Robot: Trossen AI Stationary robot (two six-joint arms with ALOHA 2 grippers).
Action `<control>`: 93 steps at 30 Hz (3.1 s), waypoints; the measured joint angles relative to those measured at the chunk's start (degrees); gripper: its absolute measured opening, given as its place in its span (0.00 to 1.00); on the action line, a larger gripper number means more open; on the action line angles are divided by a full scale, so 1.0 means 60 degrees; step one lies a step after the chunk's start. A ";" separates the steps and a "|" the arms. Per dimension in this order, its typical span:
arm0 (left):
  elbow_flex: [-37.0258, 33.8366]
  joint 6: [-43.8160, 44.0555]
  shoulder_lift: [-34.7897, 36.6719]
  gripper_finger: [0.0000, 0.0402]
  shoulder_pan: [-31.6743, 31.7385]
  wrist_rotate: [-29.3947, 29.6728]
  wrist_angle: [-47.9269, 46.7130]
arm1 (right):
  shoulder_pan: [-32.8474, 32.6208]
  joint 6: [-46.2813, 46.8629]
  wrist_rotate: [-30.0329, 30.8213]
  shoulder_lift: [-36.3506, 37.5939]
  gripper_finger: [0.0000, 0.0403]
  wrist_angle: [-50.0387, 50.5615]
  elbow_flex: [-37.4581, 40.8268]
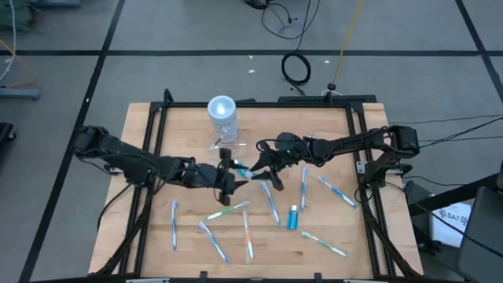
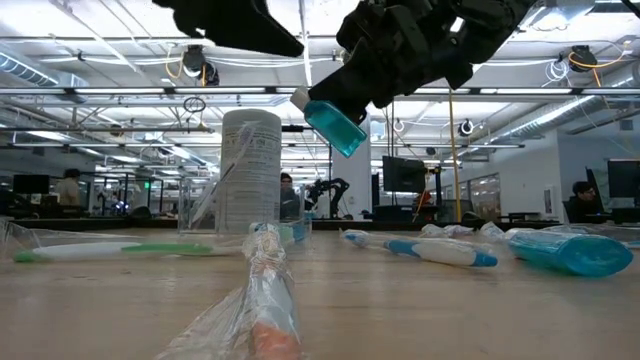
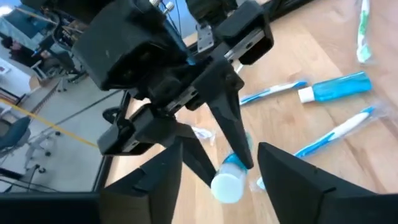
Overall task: Pick & Place toothbrushing station
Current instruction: Put the top right blue mouthwash into the transparent organizer
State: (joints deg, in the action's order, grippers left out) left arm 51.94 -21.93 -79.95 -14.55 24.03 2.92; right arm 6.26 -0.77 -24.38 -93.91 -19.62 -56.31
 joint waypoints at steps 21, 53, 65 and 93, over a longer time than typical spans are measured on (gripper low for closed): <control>0.0164 -0.1647 -0.1110 0.64 0.0506 -0.1352 -0.0195 | 0.0018 0.0048 -0.0789 -0.0015 0.31 -0.0186 0.0004; 0.0164 -0.3068 -0.1110 0.28 0.1337 -0.3304 0.0213 | 0.0020 0.0007 -0.1232 -0.0015 0.31 -0.0302 0.0004; 0.0168 -0.2862 -0.1103 0.24 0.1168 -0.3208 0.0107 | 0.0017 0.0020 -0.1168 -0.0015 0.31 -0.0244 0.0004; 0.1804 0.1650 -0.0447 0.25 0.0896 -0.1581 -0.5240 | 0.0303 0.0009 0.0115 0.0011 0.49 0.1394 -0.0007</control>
State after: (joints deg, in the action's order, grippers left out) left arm 62.76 -12.03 -82.63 -9.17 14.55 -28.52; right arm 8.08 -0.71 -23.68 -93.84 -11.25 -56.36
